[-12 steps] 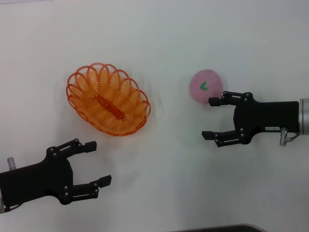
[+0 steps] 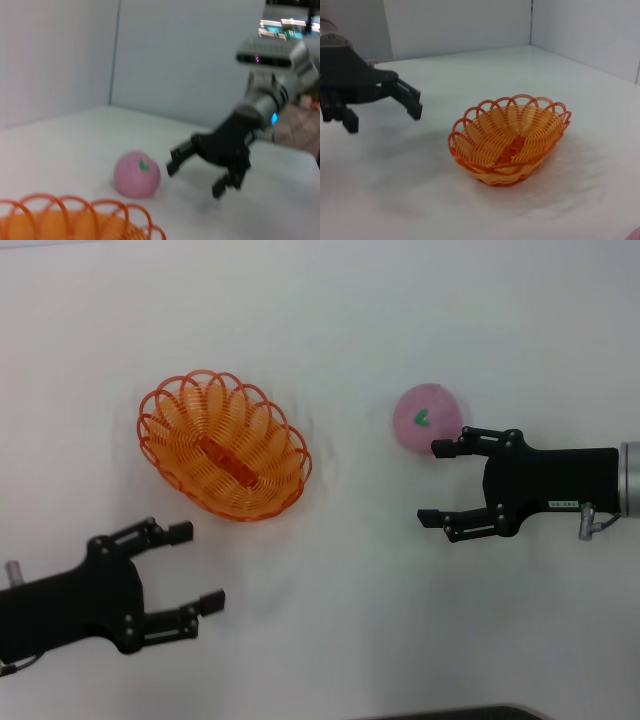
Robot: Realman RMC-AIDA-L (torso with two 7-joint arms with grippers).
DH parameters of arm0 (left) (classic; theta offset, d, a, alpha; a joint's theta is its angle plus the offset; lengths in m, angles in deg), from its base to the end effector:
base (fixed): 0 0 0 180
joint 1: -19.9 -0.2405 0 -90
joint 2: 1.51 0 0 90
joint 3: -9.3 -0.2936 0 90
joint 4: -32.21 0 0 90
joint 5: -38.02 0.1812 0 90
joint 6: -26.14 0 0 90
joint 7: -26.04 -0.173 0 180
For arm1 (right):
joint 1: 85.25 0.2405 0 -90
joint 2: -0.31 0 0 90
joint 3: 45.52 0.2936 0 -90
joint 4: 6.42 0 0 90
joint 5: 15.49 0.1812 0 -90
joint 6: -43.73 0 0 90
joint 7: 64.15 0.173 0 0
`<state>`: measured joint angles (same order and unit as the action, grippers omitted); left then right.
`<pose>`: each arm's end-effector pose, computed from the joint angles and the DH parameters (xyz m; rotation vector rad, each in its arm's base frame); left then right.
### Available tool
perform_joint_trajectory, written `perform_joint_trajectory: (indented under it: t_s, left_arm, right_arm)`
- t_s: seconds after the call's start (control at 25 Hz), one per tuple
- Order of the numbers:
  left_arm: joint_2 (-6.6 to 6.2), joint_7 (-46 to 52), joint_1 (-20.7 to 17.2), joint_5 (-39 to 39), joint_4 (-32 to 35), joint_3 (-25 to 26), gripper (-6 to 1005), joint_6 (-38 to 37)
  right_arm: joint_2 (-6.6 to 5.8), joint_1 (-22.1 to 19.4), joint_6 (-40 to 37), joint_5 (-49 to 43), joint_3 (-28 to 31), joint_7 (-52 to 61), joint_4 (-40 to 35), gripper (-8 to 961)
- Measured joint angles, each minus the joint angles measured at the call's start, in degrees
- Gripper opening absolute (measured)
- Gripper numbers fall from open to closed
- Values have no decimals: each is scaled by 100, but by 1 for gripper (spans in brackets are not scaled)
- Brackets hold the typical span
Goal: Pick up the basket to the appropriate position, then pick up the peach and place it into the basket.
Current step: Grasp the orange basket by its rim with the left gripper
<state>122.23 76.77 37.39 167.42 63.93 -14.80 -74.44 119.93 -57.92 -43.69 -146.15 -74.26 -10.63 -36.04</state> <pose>-0.3094 0.2176 -0.0794 -2.7545 -0.4621 -0.7756 0.3154 0.2900 -0.0715 -2.8008 0.3351 0.4590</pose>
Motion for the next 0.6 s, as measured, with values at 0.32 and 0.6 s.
perform_joint_trajectory:
  t_s: [0.32,0.6]
  left_arm:
    - [-234,1664,187,-401,-23,1101,873,-768]
    - [-506,4146,605,-465,23,1227,872,-632]
  right_arm:
    - [0,0,-3,19,24,0,-1,941]
    - [0,0,6,19,43,60,-1,941]
